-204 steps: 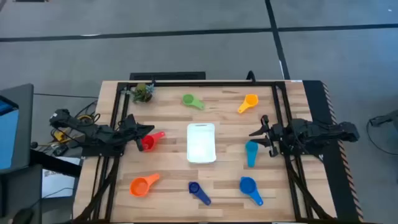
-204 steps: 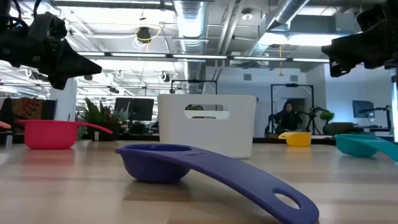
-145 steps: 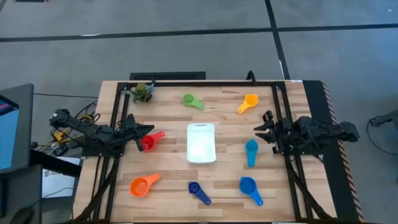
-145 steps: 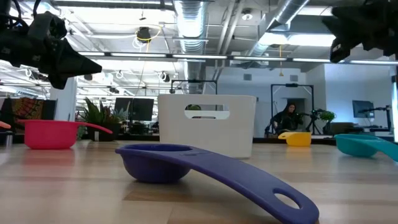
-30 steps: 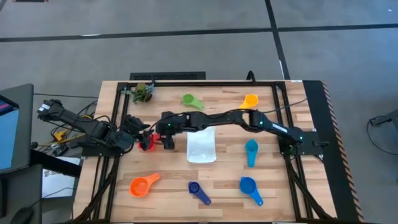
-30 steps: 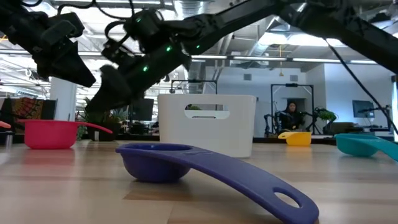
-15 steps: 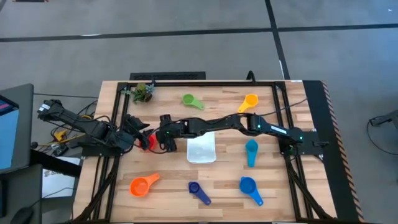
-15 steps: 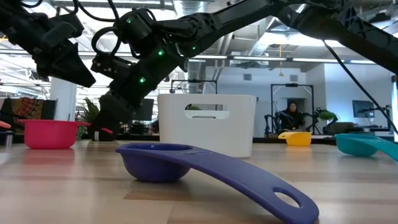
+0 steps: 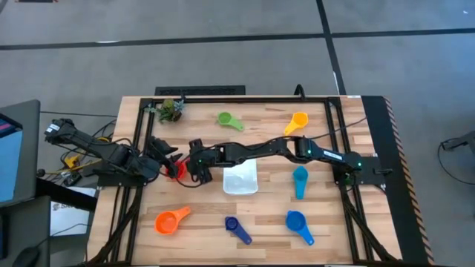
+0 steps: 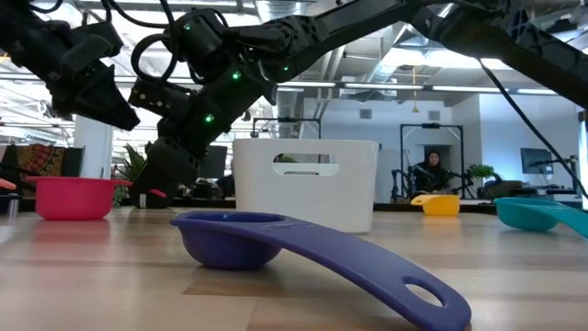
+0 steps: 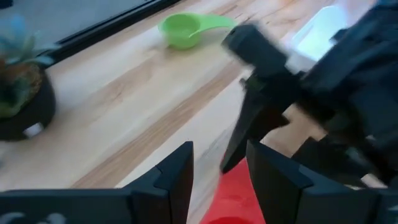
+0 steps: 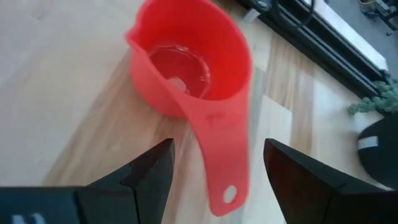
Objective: Nest measuring cups in basket
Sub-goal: Stack the red measuring cup on top of the orange measuring cup
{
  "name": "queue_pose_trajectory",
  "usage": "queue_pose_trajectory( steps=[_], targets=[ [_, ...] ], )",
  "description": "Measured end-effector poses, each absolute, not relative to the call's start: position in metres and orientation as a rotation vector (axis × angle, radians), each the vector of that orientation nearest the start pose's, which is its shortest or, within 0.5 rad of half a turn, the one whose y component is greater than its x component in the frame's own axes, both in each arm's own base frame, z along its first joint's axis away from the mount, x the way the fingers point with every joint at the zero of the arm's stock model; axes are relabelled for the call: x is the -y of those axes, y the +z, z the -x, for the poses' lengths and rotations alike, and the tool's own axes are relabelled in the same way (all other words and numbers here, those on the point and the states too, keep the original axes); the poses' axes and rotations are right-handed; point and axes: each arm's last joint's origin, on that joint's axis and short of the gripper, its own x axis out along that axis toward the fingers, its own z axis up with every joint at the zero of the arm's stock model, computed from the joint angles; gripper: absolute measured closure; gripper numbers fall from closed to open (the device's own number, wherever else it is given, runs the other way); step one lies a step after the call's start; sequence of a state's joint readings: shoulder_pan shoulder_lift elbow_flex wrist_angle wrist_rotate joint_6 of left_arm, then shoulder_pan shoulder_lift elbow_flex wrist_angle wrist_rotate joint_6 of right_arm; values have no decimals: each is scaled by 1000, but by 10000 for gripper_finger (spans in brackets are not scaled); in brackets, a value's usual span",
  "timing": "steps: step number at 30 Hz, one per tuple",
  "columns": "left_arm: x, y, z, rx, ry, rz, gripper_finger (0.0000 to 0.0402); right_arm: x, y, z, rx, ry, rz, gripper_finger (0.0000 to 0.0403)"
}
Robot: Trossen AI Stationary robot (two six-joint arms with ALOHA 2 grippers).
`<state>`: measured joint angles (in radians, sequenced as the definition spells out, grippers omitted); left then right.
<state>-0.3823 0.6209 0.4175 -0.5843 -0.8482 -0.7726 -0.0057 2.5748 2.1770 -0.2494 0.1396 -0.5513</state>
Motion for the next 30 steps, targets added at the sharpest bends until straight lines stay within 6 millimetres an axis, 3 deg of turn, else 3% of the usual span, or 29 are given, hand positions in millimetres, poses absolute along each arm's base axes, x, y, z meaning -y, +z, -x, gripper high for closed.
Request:
queue_pose_trajectory(
  steps=[6, 11, 19, 30],
  targets=[
    [14, 192, -104, -495, 822, 387, 262, 8, 146, -568, -693, 9, 558, 132],
    [12, 180, -100, -528, 870, 497, 262, 1, 148, -569, -677, -7, 549, 132],
    [14, 155, -101, -590, 817, 665, 262, 3, 149, -569, -671, -56, 562, 132],
    [17, 157, -106, -590, 739, 699, 262, -10, 145, -566, -719, -5, 605, 132]
  ],
)
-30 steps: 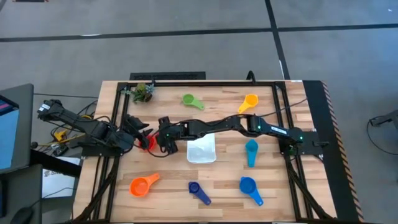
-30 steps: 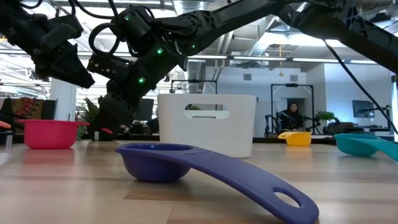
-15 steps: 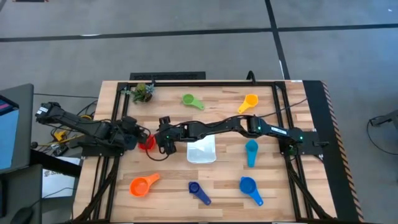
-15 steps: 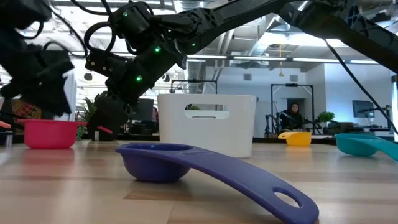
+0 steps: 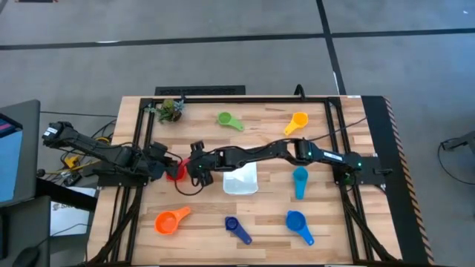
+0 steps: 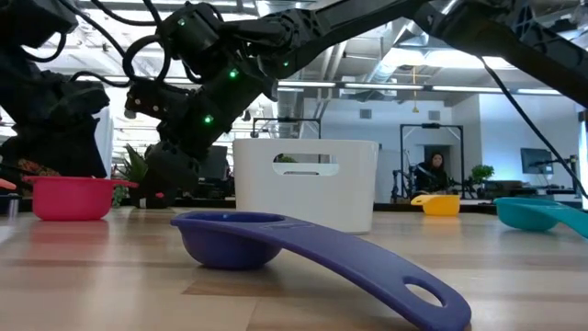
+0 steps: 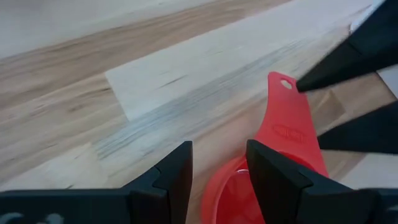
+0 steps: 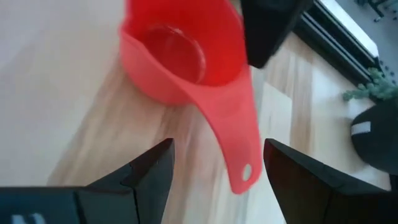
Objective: Nest measuring cups in basket
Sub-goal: Stack the red measuring cup on top of the orange measuring cup
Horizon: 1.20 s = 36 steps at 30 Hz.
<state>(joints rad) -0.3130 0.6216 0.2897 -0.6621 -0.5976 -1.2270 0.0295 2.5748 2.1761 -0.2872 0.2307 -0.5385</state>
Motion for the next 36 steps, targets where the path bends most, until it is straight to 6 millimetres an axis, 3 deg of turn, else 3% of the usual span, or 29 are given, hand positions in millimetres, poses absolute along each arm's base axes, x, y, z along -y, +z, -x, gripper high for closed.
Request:
queue_pose_trajectory(
  steps=[21, 29, 36],
  targets=[
    [21, 153, -117, -599, 737, 702, 262, -12, 145, -566, -712, -1, 620, 132],
    [23, 155, -122, -580, 703, 705, 262, -12, 122, -570, -730, -49, 627, 132],
    [23, 155, -122, -581, 703, 704, 262, -12, 123, -571, -719, -129, 631, 137]
  ],
)
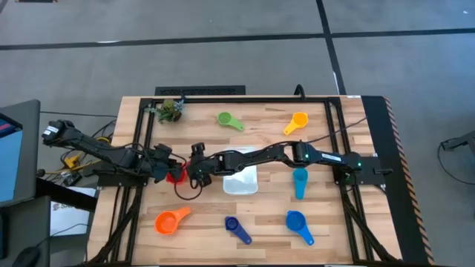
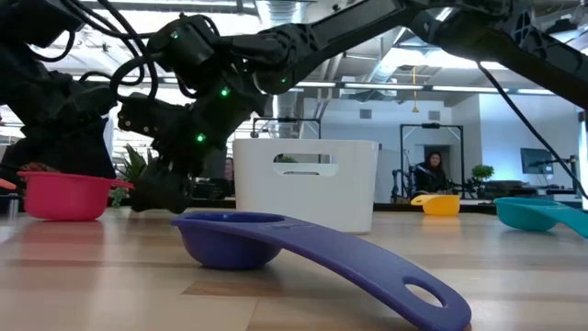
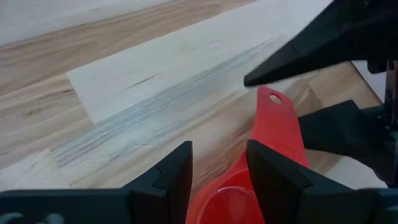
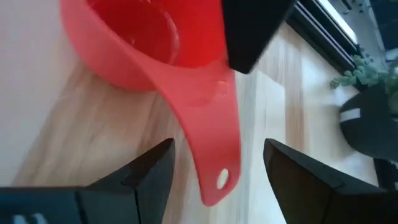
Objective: Nest measuring cups in basket
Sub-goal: Stack the red measuring cup on top of the orange measuring cup
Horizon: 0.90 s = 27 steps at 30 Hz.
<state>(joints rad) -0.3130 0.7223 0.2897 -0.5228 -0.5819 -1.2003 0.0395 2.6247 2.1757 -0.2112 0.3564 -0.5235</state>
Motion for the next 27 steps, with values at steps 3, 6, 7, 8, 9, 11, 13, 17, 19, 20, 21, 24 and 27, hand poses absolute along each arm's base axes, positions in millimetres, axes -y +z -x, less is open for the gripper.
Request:
queue_pose_trajectory(
  steps=[3, 6, 7, 8, 9, 11, 13, 17, 19, 20, 21, 24, 27],
  targets=[
    [23, 155, -121, -582, 703, 704, 262, -12, 126, -572, -703, -153, 639, 151],
    [23, 155, -121, -582, 703, 704, 262, -12, 125, -572, -712, -151, 640, 178],
    [23, 155, -121, -582, 703, 704, 262, -13, 125, -571, -716, -148, 642, 190],
    [23, 155, -121, -582, 703, 704, 262, -13, 125, -571, -715, -148, 642, 203],
    [23, 155, -121, -582, 703, 704, 262, -14, 125, -571, -715, -146, 642, 217],
    [23, 155, -122, -583, 702, 703, 262, -15, 125, -572, -712, -145, 644, 248],
    [23, 155, -122, -583, 700, 699, 262, -16, 125, -572, -707, -144, 645, 282],
    [23, 156, -123, -570, 679, 693, 262, -17, 126, -572, -702, -145, 645, 347],
    [24, 159, -124, -565, 668, 685, 262, -17, 125, -572, -708, -158, 654, 377],
    [24, 162, -125, -563, 661, 678, 262, -17, 126, -572, -710, -164, 659, 386],
    [24, 165, -126, -560, 652, 669, 262, -17, 126, -572, -712, -173, 668, 390],
    [26, 178, -129, -544, 614, 633, 262, -23, 127, -571, -724, -225, 723, 381],
    [26, 193, -131, -521, 597, 578, 262, -32, 128, -570, -737, -288, 804, 374]
  ],
)
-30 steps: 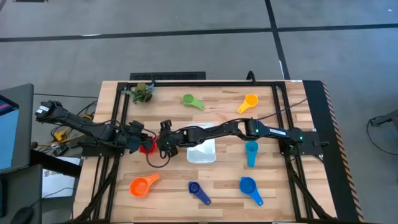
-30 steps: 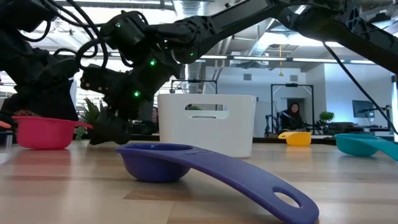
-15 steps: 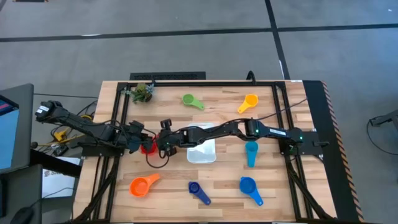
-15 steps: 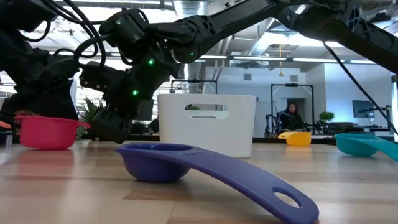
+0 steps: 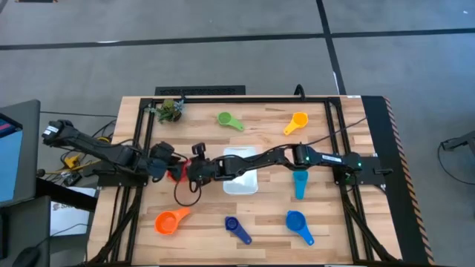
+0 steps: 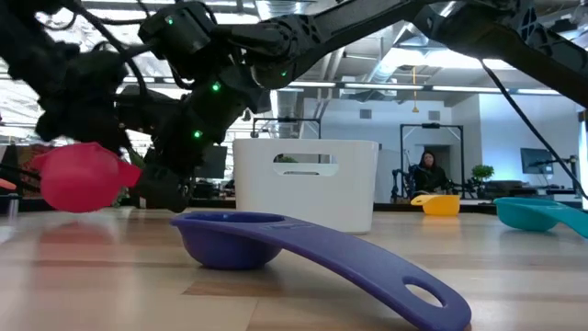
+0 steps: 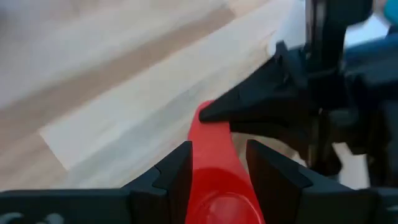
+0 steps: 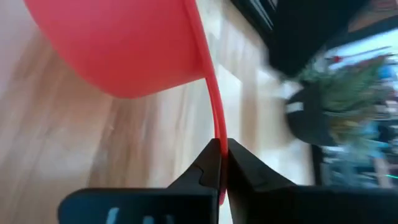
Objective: Nest measuring cups in basket
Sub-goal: Stack the red measuring cup on top of the orange measuring cup
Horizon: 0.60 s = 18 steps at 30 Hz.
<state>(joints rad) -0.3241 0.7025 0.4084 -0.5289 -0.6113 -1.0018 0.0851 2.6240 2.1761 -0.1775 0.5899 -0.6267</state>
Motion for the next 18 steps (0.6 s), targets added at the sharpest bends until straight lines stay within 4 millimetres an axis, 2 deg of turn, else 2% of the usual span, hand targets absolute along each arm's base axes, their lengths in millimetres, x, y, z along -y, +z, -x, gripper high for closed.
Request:
queue_pose_trajectory(
  steps=[7, 12, 18],
  targets=[
    [27, 220, -124, -433, 656, 476, 262, -58, 131, -567, -747, -342, 928, 393],
    [27, 222, -122, -404, 667, 449, 262, -72, 138, -569, -692, -388, 974, 376],
    [23, 222, -122, -396, 706, 403, 262, -79, 148, -572, -605, -417, 1005, 394]
  ],
)
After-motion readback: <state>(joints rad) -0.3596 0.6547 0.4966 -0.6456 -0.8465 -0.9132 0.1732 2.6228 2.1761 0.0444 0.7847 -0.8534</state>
